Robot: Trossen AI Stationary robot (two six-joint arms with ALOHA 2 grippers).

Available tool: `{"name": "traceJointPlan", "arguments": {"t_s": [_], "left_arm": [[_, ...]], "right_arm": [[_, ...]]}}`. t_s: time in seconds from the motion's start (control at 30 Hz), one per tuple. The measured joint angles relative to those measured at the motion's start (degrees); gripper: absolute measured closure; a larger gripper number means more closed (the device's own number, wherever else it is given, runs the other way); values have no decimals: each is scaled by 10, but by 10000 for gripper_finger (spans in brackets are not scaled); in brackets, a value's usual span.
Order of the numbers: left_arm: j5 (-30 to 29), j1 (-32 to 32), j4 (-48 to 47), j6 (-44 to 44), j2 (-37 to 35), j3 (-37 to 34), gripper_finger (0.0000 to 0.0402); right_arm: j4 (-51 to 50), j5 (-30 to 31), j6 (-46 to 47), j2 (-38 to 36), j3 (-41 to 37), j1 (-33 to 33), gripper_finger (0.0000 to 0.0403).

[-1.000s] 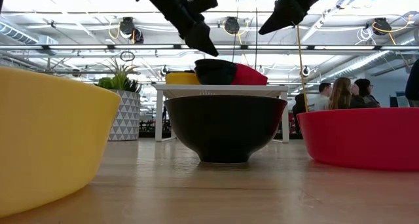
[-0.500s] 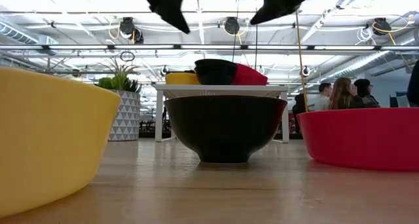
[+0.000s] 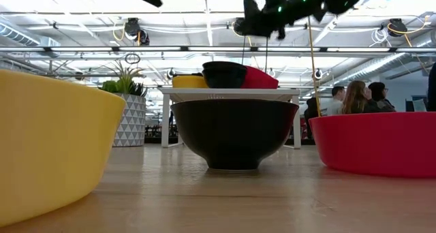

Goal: Pick & Place Mini bowls
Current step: Stack the yellow bowl on top of the yellow bowl on the shelf

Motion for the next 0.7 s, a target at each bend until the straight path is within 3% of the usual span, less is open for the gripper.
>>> {"name": "traceJointPlan", "arguments": {"t_s": [0.1, 0.2, 0.47, 0.7], "left_arm": [[0, 0, -38, -23, -28, 0, 275], [0, 0, -57, -50, -50, 0, 279], [12, -2, -52, -116, -71, 0, 279], [19, -2, -50, -153, -70, 0, 279]], "right_arm": [[14, -69, 64, 22, 0, -50, 261], [7, -102, 83, 40, 0, -82, 261], [-31, -116, 33, 78, 0, -86, 261], [-56, -116, 33, 61, 0, -79, 261]]}}
